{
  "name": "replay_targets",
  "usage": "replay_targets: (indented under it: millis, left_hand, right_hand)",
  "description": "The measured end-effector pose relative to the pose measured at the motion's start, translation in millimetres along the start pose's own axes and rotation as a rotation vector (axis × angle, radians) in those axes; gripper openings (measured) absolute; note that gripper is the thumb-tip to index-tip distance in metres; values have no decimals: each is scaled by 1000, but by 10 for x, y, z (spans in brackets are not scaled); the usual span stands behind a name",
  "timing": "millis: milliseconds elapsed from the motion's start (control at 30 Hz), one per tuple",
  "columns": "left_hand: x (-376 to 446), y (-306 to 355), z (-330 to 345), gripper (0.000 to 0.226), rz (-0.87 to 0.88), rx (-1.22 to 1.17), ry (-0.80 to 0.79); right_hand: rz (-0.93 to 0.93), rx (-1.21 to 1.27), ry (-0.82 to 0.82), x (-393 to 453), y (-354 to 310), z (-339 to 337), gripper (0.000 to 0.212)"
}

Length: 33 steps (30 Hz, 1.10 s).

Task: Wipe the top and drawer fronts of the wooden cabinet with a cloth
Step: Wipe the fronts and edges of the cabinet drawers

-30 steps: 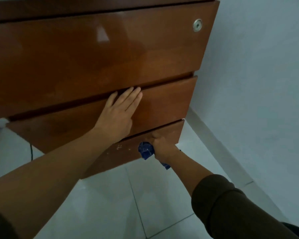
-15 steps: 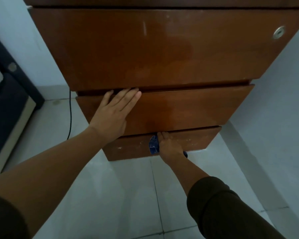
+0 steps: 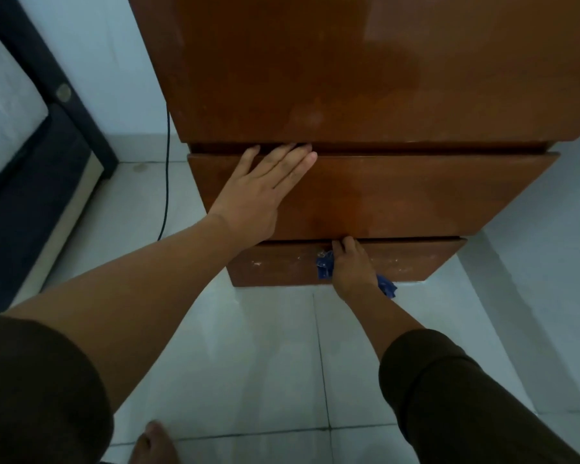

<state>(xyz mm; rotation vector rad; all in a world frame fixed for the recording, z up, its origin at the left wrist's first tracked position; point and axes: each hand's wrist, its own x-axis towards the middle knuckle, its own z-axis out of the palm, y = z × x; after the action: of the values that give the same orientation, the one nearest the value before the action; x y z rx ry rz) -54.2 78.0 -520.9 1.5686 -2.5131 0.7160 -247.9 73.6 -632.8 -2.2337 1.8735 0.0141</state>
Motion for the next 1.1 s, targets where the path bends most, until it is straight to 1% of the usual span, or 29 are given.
replay_targets:
  millis: [133, 333, 633, 733, 833, 867, 933, 1000, 1033, 1067, 1100]
  left_hand:
    - [1, -31, -21, 89, 7, 18, -13]
    - [1, -21, -35, 88, 5, 25, -36]
    - [-7, -37, -90, 87, 3, -8, -85]
    - [-14, -35, -103, 86, 7, -28, -94]
    - [-25, -42, -105, 80, 12, -81, -39]
    - [-44, -38, -87, 79, 14, -99, -4]
    - [-170, -26, -2, 80, 13, -147, 64]
    - [-442, 22, 146, 87, -16, -222, 64]
    - [-627, 64, 242, 90, -65, -280, 40]
    - [-826, 115, 339, 90, -150, -351, 10]
    - [-1021, 168, 429, 87, -271, -425, -34]
  right_hand:
    - [17, -30, -20, 24, -31, -65, 44]
    - [3, -78, -31, -72, -24, -55, 52]
    - [-4, -149, -98, -189, -67, -118, 53]
    - [0, -164, -162, -154, -81, -215, 45]
    - [35, -147, -247, -117, -95, -367, 35]
    - [43, -127, -239, -116, -110, -411, 33]
    - [11, -71, -156, -131, -185, -467, 32]
    - [-54, -13, -54, -157, -330, -497, 34]
    - [-97, -4, -17, -157, -423, -495, 37]
    - [-141, -4, 8, -153, -531, -491, 40]
    - [-183, -2, 21, -148, -648, -472, 42]
